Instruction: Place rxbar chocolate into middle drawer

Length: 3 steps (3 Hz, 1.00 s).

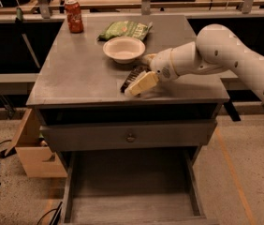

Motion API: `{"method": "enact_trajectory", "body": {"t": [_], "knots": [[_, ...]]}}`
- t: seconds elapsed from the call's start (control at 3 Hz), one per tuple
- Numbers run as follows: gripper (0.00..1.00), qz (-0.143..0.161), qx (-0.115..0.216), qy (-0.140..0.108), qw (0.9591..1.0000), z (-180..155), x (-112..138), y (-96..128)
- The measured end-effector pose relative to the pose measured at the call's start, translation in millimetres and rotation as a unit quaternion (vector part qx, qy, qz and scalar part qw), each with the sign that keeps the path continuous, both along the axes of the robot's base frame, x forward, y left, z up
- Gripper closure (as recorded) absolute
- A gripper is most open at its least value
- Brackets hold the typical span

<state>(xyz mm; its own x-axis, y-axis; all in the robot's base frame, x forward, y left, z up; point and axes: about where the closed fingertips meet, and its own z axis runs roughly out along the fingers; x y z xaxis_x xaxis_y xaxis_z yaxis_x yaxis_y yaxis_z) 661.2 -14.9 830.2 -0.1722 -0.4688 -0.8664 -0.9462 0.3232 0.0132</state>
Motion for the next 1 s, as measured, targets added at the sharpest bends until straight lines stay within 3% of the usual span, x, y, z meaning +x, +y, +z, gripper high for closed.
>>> {"method": "enact_trajectory", "body": {"t": [0.67, 1.0], "knots": [[0.00, 0.008, -0.017, -0.001, 0.9998, -12.0, -0.1, -0.8], [0.18, 0.010, -0.017, 0.000, 0.9998, -13.3, -0.5, 2.0]]}}
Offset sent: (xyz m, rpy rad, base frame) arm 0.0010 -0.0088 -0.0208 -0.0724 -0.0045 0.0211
